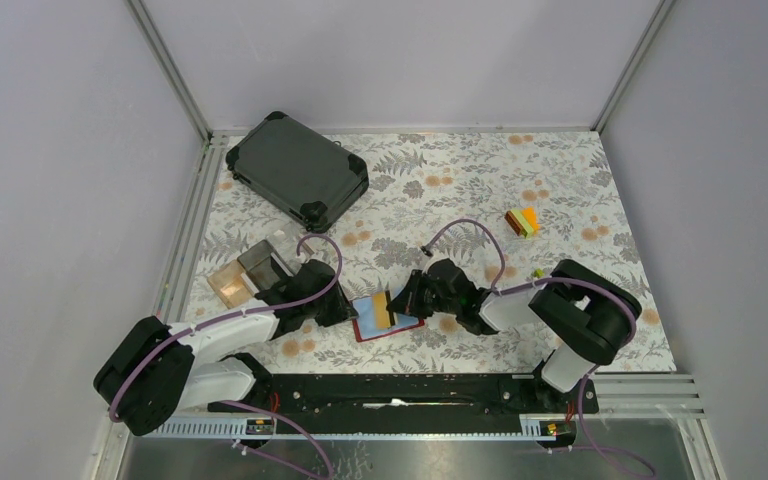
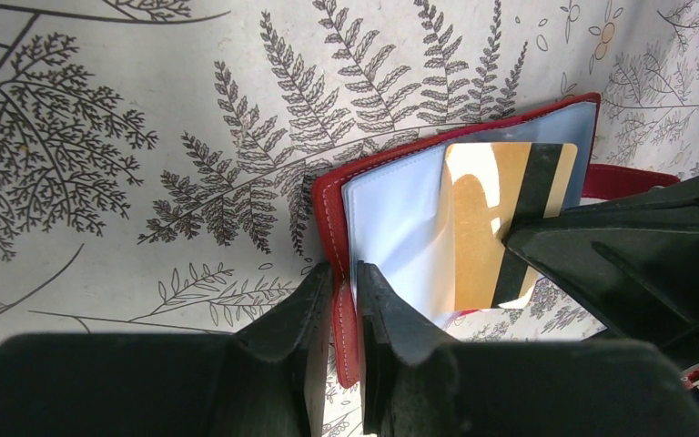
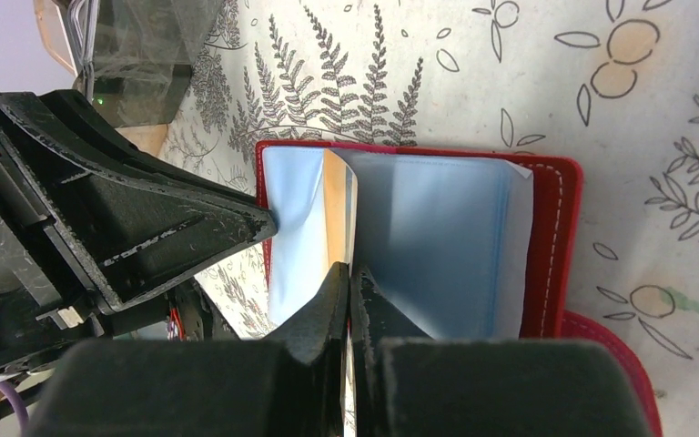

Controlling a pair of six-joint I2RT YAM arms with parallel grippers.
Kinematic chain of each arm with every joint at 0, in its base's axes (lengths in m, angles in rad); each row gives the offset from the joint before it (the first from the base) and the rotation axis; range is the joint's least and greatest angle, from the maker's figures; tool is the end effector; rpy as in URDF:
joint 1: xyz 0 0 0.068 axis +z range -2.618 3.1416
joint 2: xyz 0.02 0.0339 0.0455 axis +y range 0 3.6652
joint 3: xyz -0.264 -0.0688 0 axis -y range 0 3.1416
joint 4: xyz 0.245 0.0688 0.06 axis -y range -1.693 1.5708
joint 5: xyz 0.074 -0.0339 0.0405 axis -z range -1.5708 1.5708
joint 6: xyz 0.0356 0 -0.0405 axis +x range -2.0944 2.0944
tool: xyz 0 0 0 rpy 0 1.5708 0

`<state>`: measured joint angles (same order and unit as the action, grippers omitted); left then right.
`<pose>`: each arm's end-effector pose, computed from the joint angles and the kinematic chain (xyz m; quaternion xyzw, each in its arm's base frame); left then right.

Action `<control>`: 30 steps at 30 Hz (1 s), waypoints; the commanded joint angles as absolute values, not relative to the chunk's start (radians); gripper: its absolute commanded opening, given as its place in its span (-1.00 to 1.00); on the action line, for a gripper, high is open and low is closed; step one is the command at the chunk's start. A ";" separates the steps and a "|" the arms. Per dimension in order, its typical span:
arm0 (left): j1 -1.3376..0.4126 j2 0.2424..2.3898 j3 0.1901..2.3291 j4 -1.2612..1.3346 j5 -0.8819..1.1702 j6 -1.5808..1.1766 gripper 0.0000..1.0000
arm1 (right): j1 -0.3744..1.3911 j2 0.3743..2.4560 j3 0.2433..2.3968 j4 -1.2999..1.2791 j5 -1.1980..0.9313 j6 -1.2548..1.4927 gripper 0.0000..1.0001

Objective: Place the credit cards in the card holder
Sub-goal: Insert the credit card into the card holder.

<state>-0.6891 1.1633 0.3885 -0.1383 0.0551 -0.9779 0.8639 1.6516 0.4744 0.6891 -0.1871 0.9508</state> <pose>0.1526 -0.1283 0.1407 -0.1273 0.9375 -0.2565 0.1977 0.1813 0.2225 0.1223 -0.0110 0.8546 0.4535 0.2529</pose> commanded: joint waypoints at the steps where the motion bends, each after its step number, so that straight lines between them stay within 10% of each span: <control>1: -0.703 1.183 0.356 -0.152 0.040 -0.983 -0.68 | 0.894 1.635 0.428 0.497 -0.119 0.935 -1.00; 30: -0.703 1.171 0.351 -0.108 0.070 -0.977 -0.50 | 0.931 1.692 0.491 0.430 -0.128 0.924 -1.00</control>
